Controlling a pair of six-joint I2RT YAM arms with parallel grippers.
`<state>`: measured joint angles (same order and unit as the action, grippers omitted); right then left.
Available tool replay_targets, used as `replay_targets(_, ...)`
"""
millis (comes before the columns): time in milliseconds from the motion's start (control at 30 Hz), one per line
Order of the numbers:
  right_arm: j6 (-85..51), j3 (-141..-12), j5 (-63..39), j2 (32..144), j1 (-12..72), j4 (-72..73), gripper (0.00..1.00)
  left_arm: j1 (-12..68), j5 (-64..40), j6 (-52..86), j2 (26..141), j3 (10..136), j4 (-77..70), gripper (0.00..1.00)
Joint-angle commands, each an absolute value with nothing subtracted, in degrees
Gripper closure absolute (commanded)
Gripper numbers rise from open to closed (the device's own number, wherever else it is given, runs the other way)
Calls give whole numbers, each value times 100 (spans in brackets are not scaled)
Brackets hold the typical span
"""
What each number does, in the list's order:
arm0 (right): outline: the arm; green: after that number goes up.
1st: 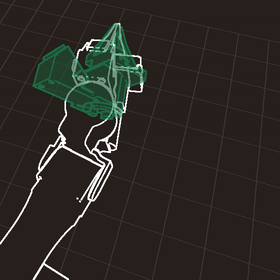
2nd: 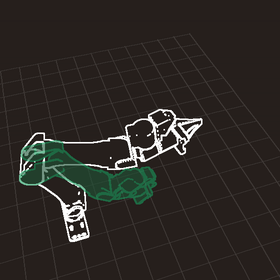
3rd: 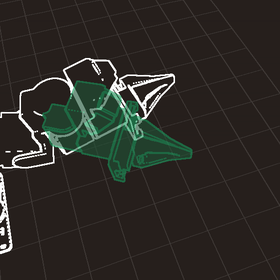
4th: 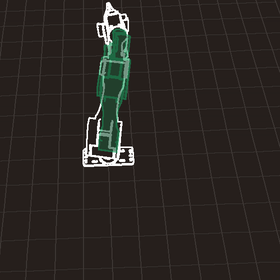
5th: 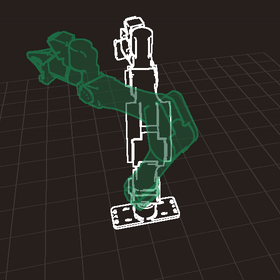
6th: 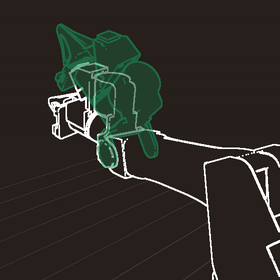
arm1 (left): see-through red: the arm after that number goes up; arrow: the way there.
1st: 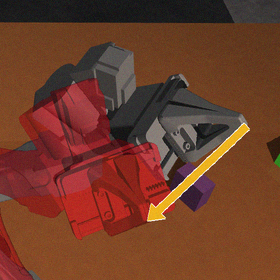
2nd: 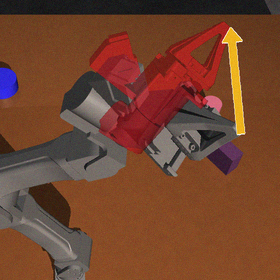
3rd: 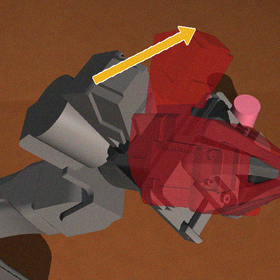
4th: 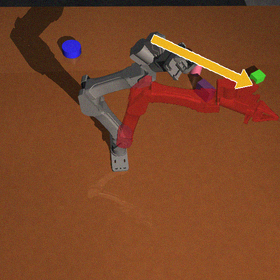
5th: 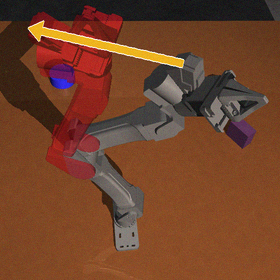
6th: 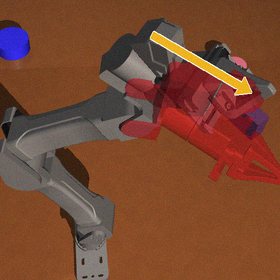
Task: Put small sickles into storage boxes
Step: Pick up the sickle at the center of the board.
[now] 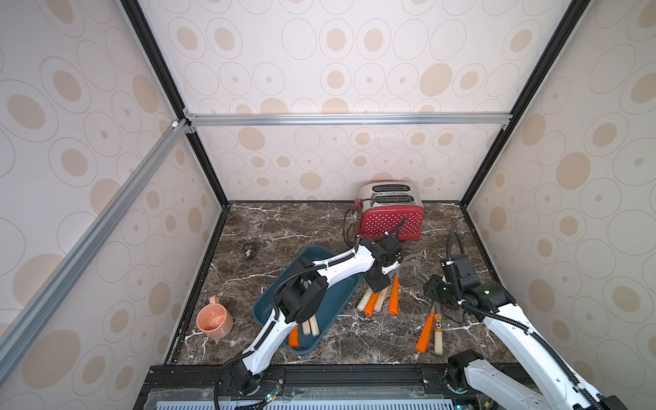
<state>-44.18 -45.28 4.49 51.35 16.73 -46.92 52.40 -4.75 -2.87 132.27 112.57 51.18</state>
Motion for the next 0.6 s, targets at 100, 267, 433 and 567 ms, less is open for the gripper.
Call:
replay_targets(100,-4384,-4430,466,5019,1643,-4732,54,5248,-308,-125,13379,11404,5380,35)
replay_targets(267,-4387,-4372,416,5020,1636,-4694,54,5170,-268,-105,13359,11375,5375,36)
replay_targets(433,-4386,-4358,421,5019,1635,-4685,54,5093,-264,-165,13335,11331,5412,37)
replay_targets(567,-4386,-4351,417,5029,1635,-4676,54,5046,-227,-194,13307,11224,5432,34)
